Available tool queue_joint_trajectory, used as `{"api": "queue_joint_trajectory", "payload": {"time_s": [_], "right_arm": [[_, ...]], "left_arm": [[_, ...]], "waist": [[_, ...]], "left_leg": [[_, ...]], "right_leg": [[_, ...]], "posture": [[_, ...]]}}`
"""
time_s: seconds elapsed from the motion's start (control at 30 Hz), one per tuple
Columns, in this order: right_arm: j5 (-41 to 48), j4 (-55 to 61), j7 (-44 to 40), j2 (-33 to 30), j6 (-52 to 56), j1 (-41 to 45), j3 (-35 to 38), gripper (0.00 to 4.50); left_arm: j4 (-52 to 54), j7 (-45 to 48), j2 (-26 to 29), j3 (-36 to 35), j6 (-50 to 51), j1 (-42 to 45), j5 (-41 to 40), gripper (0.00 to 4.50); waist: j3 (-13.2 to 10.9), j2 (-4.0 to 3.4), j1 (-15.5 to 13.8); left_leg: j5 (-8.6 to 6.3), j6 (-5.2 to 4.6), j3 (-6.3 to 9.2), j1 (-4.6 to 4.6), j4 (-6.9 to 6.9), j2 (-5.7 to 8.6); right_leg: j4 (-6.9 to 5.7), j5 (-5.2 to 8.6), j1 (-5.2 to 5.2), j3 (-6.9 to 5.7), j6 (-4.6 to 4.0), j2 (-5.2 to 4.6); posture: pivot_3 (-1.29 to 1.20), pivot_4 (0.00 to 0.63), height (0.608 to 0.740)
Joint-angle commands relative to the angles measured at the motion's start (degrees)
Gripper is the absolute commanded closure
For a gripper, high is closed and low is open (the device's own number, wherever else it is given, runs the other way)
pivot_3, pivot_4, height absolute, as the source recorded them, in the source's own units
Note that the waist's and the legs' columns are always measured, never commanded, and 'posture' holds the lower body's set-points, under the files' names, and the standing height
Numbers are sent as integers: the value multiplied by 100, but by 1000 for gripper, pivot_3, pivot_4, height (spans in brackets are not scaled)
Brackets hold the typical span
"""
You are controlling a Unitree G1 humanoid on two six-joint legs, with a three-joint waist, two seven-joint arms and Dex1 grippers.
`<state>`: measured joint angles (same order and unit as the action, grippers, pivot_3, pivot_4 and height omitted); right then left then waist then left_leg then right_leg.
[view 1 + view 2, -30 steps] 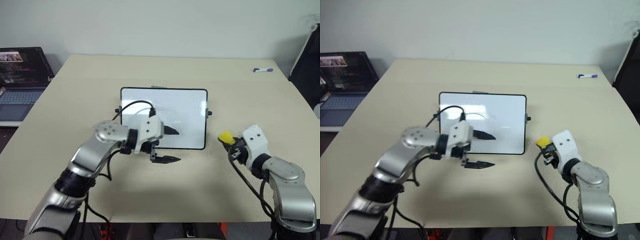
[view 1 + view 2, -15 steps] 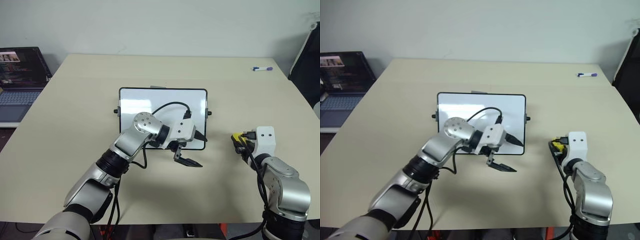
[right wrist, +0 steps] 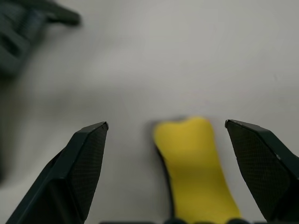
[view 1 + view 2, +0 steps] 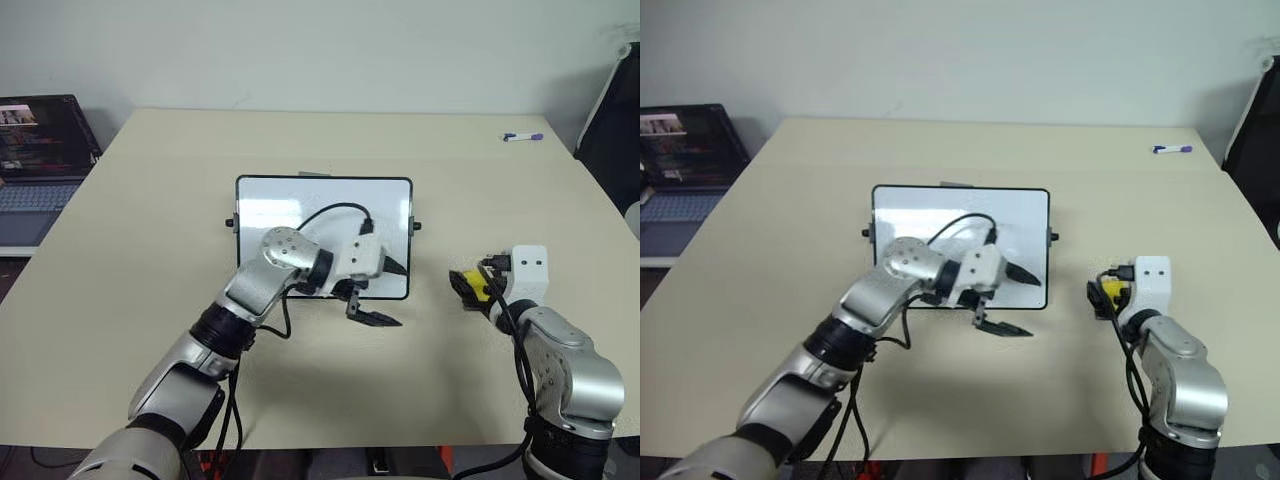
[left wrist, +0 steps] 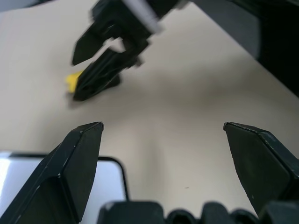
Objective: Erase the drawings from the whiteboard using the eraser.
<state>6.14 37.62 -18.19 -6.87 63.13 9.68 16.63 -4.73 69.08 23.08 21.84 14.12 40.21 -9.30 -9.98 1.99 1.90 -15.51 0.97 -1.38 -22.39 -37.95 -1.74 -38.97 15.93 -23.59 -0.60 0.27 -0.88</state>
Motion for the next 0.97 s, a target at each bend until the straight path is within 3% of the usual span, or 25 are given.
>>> {"api": "queue_joint_trajectory", "payload": {"time_s": [0.03, 0.13, 0.23, 0.33, 0.43, 0.63, 0.97], "right_arm": [[107, 739, -146, -266, -706, -512, -413, 57], [-25, 861, -128, -328, -2000, -1290, -567, 57], [186, 575, -342, -64, -3615, -2245, -377, 57], [40, 133, -449, -67, -5049, -2994, -361, 57], [47, -387, -187, 117, -5715, -3378, -226, 57], [342, -1542, -270, -48, -6361, -3418, 29, 57], [434, -1718, -263, -538, -6131, -2883, -72, 57]], "left_arm": [[1100, -1004, 268, -1205, 766, -720, -393, 0], [2501, -1956, 400, -2376, 1849, -1974, -816, 0], [3690, -3092, 98, -3363, 2413, -3361, -805, 0], [4063, -3964, -287, -3652, 2176, -4252, -417, 0], [3932, -4436, -498, -3615, 1679, -4884, -54, 0], [3417, -5462, -1061, -3587, 945, -5127, 432, 0], [3124, -5685, -1069, -3228, 578, -5122, 621, 0]], "waist": [[2, -3, -1], [2, -4, 7], [2, -3, -17], [4, 5, -107], [7, 11, -174], [6, 7, -182], [9, 5, -181]], "left_leg": [[0, 0, 7, -1, 1, -2], [-2, 2, 15, -3, 7, -6], [-6, 9, 16, -9, 8, -4], [-7, 11, 18, 5, -4, 13], [-4, 4, 6, 46, -8, 16], [9, -14, -5, 76, -8, 7], [1, -6, -22, 48, 9, 6]], "right_leg": [[0, 0, 0, -6, 0, -1], [2, 0, -2, -7, -1, -5], [5, 3, -4, -6, 4, -16], [11, 4, 23, -10, 12, -37], [25, 10, 56, 0, 38, -41], [19, 17, 79, 4, -8, -40], [11, 12, 40, 10, 11, -35]], "posture": [[0, 150, 740], [0, 150, 740], [0, 150, 740], [0, 150, 740], [0, 150, 740], [0, 150, 740], [0, 150, 740]]}}
